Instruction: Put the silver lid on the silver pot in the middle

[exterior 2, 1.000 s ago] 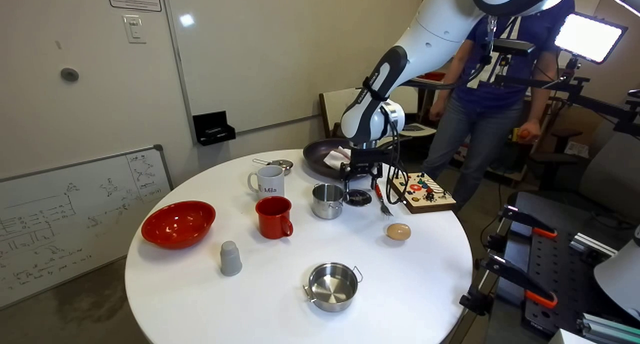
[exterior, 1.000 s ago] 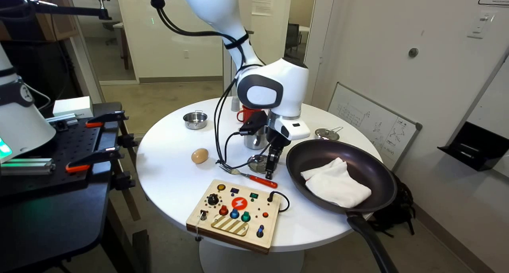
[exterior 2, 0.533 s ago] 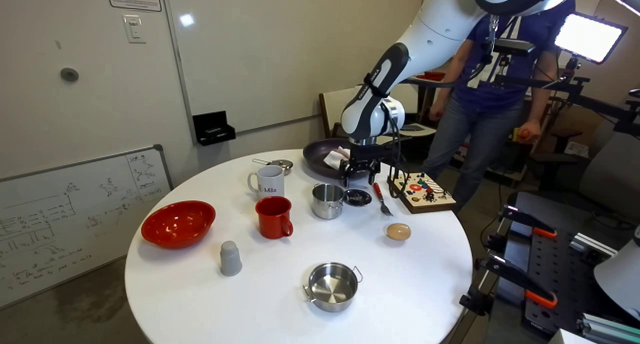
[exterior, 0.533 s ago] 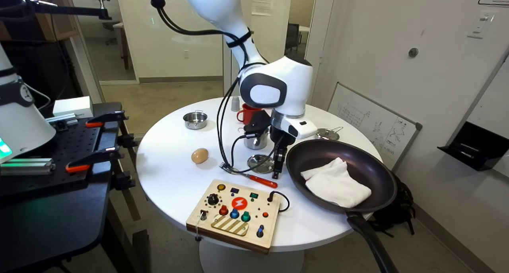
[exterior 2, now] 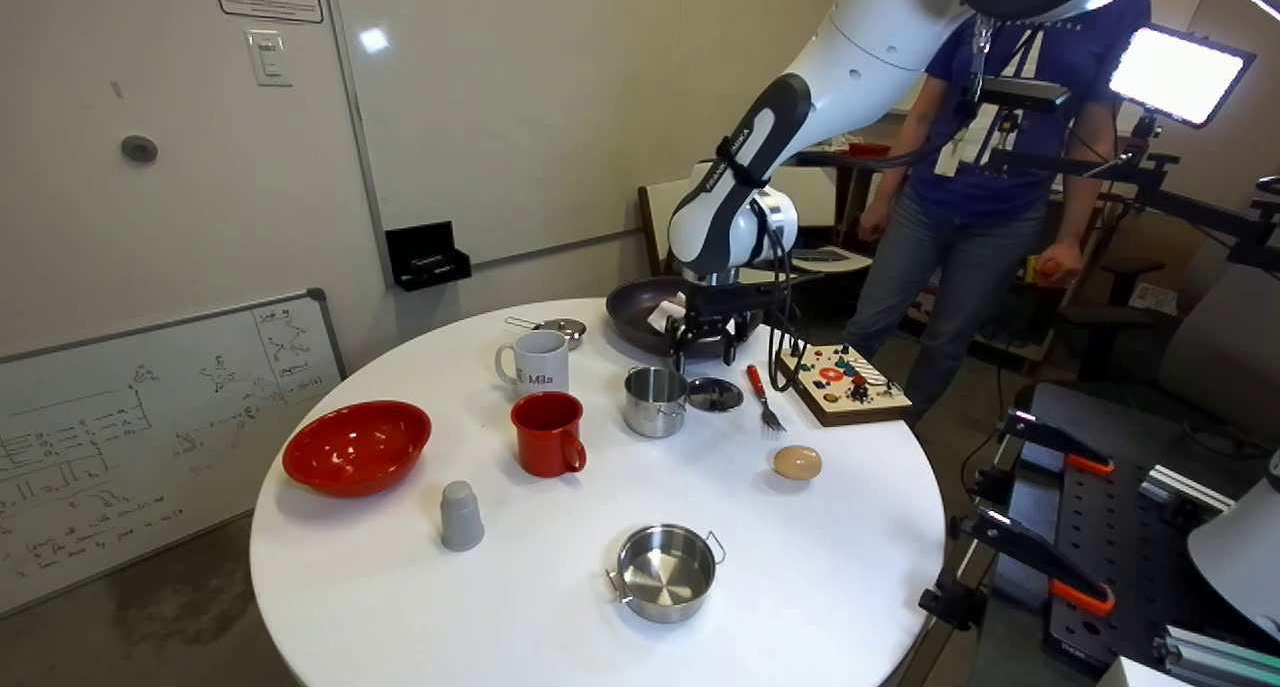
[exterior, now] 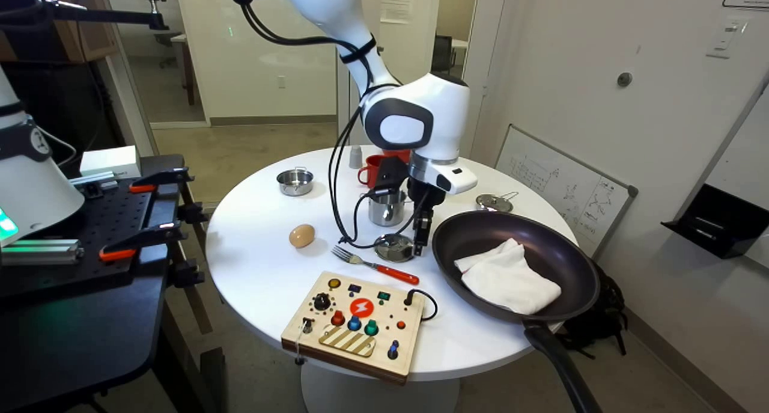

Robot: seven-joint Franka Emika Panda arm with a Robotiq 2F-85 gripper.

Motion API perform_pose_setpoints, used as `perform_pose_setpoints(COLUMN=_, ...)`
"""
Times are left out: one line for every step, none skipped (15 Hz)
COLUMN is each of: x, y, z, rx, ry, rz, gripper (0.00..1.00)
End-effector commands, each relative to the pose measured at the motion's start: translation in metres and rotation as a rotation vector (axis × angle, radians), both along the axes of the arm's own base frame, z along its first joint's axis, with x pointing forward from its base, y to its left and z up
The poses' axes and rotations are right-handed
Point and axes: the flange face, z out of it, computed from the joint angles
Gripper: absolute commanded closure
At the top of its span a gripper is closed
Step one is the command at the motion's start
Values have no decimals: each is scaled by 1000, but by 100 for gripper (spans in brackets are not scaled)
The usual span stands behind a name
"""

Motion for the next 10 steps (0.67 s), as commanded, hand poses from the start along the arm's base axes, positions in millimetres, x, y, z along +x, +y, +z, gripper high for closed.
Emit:
perform_pose_setpoints(x=-2, y=5, z=5, rx=7, ry=43, rz=7, gripper=0)
perform_pose_setpoints(x=-4, y=6, z=3, rx=6, ry=49, rz=-1, gripper=0)
perform_pose_setpoints(x=-5, y=7, z=2, rx=8, ry=58, rz=6, gripper=0)
perform_pose_setpoints(x=-6, y=8, z=1, rx=8, ry=65, rz=5, gripper=0)
perform_pose_setpoints(x=-7, y=9, z=1, rx=9, ry=70, rz=7, gripper=0)
perform_pose_setpoints(x=-8, y=11, z=1, rx=9, ry=71, rz=8, gripper=0)
perform_pose_setpoints(x=-9, y=12, z=1, rx=8, ry=74, rz=12, gripper=0)
perform_pose_setpoints(x=-9, y=14, z=0, rx=7, ry=78, rz=17, gripper=0)
perform_pose_setpoints(x=-10, y=16, z=-1, rx=8, ry=82, rz=19, gripper=0)
perform_pose_setpoints(x=-13, y=18, z=-2, rx=10, ry=94, rz=16, gripper=0)
